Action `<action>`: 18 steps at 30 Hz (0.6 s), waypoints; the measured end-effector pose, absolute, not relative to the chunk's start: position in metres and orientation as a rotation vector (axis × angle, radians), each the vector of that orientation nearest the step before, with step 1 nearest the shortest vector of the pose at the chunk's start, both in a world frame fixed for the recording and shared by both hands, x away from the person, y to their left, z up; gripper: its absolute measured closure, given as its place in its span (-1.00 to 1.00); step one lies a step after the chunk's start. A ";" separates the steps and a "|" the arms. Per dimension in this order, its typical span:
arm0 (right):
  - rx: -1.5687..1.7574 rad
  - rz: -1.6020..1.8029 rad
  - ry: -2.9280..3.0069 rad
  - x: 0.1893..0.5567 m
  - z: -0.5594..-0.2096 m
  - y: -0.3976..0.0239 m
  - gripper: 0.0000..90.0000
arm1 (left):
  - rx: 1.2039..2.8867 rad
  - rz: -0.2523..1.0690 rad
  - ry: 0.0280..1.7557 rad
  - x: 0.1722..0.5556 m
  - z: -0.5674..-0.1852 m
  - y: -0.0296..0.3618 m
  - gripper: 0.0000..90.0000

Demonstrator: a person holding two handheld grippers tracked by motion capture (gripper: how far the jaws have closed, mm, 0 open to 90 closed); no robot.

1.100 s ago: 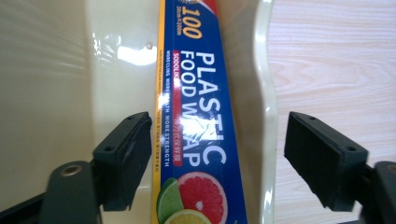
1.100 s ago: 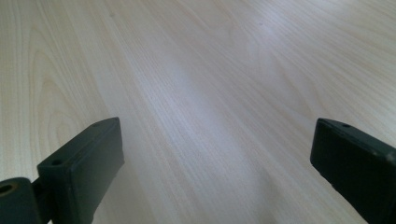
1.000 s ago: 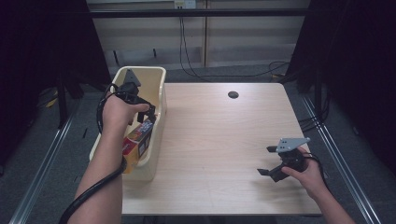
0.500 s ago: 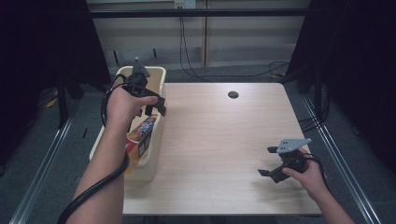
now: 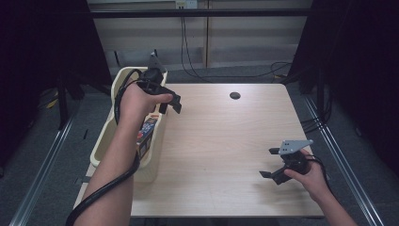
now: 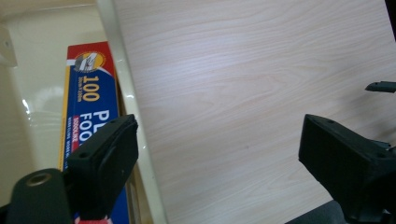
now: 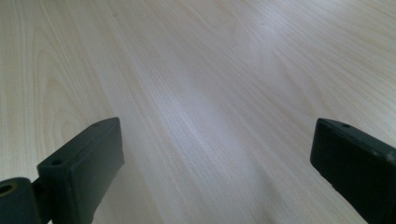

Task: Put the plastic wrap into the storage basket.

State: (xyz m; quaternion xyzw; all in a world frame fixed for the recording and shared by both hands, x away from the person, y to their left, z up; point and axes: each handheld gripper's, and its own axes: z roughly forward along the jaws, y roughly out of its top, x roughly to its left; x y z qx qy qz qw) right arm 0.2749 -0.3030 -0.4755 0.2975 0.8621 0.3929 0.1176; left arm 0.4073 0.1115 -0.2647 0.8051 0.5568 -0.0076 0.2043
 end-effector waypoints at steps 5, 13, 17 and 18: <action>0.872 1.149 2.522 0.275 -0.475 -0.303 -0.94 | 2.267 -0.021 1.492 0.407 -0.270 0.102 -0.75; 0.871 1.150 2.525 0.275 -0.475 -0.303 -0.94 | 2.276 -0.029 1.433 0.407 -0.274 0.089 -0.74; 0.868 1.154 2.528 0.275 -0.475 -0.303 -0.94 | 2.285 -0.048 1.409 0.407 -0.278 0.082 -0.74; 0.867 1.155 2.528 0.275 -0.475 -0.303 -0.94 | 2.268 -0.049 1.412 0.406 -0.280 0.080 -0.74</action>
